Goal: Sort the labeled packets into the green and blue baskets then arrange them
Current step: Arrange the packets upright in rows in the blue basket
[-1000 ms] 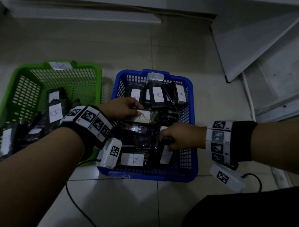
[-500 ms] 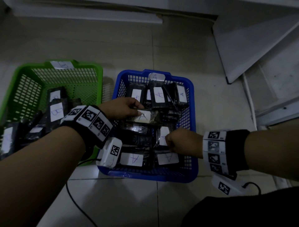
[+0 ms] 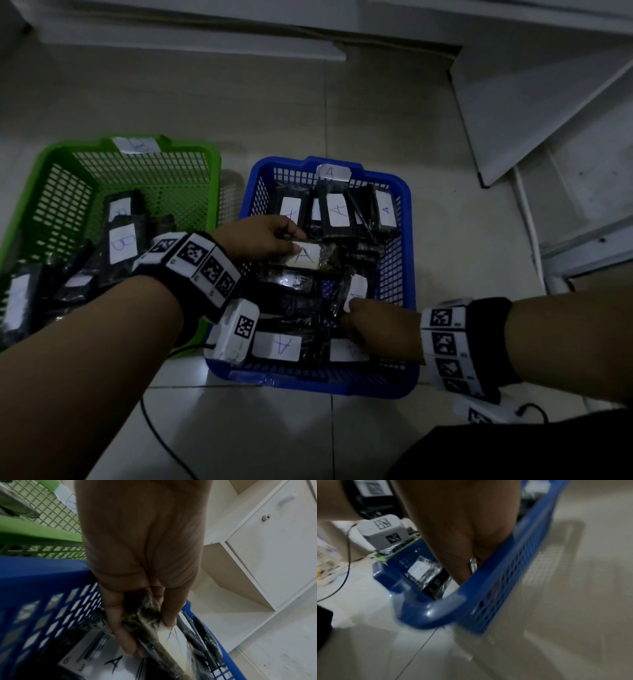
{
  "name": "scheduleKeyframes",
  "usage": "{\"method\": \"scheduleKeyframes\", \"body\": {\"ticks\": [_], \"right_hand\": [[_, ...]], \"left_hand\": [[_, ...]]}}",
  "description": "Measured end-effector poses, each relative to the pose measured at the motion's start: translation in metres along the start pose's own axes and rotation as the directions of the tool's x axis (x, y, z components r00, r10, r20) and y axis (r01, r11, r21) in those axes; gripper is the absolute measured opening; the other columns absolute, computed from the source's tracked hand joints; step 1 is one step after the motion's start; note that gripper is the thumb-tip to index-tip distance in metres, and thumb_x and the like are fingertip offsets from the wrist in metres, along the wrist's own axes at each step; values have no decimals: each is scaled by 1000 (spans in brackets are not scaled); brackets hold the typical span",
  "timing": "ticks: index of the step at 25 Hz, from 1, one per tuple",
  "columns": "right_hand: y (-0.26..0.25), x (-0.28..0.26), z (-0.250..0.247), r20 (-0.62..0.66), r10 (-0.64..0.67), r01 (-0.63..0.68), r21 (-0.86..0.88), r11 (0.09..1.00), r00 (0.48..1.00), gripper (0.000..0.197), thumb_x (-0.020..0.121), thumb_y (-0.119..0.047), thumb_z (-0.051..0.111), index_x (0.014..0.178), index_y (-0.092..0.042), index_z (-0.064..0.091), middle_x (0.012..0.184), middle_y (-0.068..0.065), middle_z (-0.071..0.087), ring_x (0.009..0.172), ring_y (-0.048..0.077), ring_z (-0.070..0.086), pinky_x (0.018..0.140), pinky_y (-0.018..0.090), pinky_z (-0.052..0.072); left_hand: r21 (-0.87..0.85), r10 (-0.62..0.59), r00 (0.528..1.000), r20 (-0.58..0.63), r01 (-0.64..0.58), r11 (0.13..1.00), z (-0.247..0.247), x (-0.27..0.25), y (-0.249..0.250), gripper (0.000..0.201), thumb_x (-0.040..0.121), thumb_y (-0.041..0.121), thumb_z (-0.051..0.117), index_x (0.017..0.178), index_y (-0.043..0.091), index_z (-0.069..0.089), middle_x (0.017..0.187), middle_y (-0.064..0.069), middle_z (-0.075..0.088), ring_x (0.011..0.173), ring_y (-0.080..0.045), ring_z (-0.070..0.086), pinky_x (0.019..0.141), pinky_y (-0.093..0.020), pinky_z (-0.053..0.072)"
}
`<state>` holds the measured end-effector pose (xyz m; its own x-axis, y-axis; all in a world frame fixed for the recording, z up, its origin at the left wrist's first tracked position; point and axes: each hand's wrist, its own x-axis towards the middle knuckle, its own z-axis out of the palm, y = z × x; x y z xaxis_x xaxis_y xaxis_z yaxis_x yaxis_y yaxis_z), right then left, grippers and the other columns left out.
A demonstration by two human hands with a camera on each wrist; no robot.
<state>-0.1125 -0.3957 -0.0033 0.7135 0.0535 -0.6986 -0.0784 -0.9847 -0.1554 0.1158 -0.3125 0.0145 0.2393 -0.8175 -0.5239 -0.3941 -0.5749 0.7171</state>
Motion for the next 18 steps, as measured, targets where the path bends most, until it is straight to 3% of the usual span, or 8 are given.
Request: {"method": "scheduleKeyframes", "body": {"ticks": [1, 3, 5, 8, 10, 13, 15, 18], "right_hand": [[3, 0, -2, -51, 21, -19, 30, 999, 998, 28, 95, -4, 39, 116, -3, 58, 122, 18, 52, 108, 29, 52, 87, 32, 39], [14, 0, -6, -323, 115, -70, 147, 987, 939, 26, 90, -13, 44, 108, -5, 62, 114, 19, 52, 95, 32, 57, 75, 41, 51], [21, 1, -8, -405, 194, -101, 239, 966, 894, 30, 84, -19, 54, 112, -10, 62, 112, 19, 50, 94, 34, 55, 70, 43, 52], [27, 5, -5, -317, 128, -61, 214, 975, 940, 44, 85, -8, 57, 128, -13, 58, 127, 20, 47, 113, 36, 48, 91, 38, 43], [29, 4, -13, -376, 184, -36, 368, 929, 908, 39, 89, -9, 51, 127, -8, 58, 123, 21, 51, 113, 33, 50, 92, 29, 41], [32, 2, -35, -287, 579, -132, 808, 574, 763, 34, 95, -11, 45, 129, -6, 46, 98, 13, 62, 91, 30, 60, 76, 26, 50], [31, 1, -43, -180, 594, -36, 942, 333, 784, 35, 95, -18, 47, 129, -15, 39, 95, 14, 64, 84, 32, 66, 72, 38, 58], [30, -5, -44, -181, 516, -64, 905, 421, 837, 28, 91, -21, 58, 117, -15, 50, 94, 10, 64, 73, 25, 66, 63, 37, 57]], "left_hand": [[1, 4, 1000, 2, -4, 1000, -1, 0, 0, 23, 89, 24, 63, 112, 26, 62, 102, 5, 68, 87, -8, 62, 77, -20, 47], [-32, -8, 1000, 10, 8, 999, -2, 0, -3, 23, 89, 21, 62, 110, 28, 62, 103, 5, 68, 90, -11, 63, 81, -23, 50], [-84, -26, 999, 28, 28, 996, -4, 0, -4, 24, 89, 15, 58, 110, 27, 62, 107, 1, 68, 94, -15, 64, 86, -28, 52], [-99, -6, 996, 86, 15, 995, -3, -2, 0, 28, 90, 12, 55, 113, 26, 62, 110, -1, 68, 99, -16, 64, 89, -29, 51], [-131, 0, 994, 112, 15, 991, -2, -2, 4, 31, 90, 9, 55, 116, 24, 61, 109, 0, 68, 95, -15, 64, 85, -27, 52], [-153, 0, 993, 122, 19, 988, 2, 0, 8, 32, 89, 5, 57, 118, 20, 58, 105, -1, 66, 87, -14, 62, 80, -28, 53], [-228, 8, 986, 167, 31, 973, 8, 1, 10, 34, 89, 1, 55, 119, 16, 55, 104, -2, 63, 91, -16, 61, 82, -31, 53], [-309, 20, 981, 191, 41, 950, 17, 4, 10, 34, 87, 1, 60, 117, 14, 53, 105, -1, 64, 97, -17, 62, 80, -25, 56]]}}
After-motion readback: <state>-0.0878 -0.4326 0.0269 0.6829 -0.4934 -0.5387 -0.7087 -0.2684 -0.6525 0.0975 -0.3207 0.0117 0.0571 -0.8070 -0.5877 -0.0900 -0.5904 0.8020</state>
